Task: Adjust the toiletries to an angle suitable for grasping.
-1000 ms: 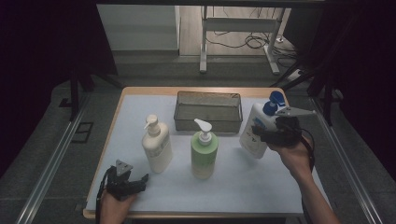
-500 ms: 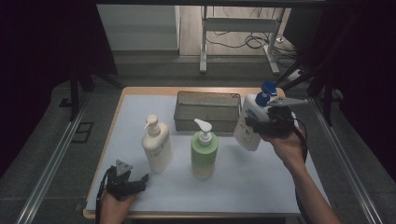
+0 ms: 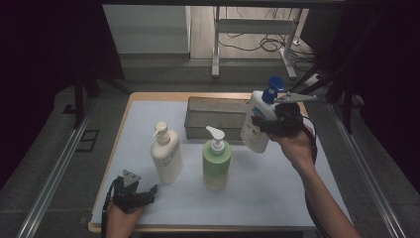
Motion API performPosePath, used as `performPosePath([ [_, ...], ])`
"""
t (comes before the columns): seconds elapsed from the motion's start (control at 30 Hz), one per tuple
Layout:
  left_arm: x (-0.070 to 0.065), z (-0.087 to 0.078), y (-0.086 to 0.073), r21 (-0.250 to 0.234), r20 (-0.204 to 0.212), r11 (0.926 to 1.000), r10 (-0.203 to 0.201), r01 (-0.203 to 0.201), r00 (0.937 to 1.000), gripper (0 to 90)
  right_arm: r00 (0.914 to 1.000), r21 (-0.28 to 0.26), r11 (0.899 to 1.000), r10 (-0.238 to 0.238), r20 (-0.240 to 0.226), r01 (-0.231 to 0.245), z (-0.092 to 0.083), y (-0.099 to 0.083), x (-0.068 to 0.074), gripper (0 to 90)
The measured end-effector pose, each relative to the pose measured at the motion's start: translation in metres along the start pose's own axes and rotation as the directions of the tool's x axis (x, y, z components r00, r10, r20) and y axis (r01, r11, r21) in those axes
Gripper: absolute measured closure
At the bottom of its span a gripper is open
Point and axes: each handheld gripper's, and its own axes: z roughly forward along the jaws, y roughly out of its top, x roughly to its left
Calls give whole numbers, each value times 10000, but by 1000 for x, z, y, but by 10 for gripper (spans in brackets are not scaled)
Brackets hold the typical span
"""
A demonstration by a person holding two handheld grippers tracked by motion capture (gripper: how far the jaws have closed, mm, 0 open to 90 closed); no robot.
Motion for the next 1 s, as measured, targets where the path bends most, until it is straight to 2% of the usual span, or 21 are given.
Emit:
performPosePath([
  [0.4, 0, 0, 0, -21, 11, 10000, -22, 22, 10000, 133, 10000, 3, 10000, -14, -18, 14, 20, 21, 9, 400],
  [1.0, 0, 0, 0, -20, 9, 10000, -22, 22, 10000, 133, 9999, -40, 9999, 140, -65, -140, 50, 42, 15, 401],
])
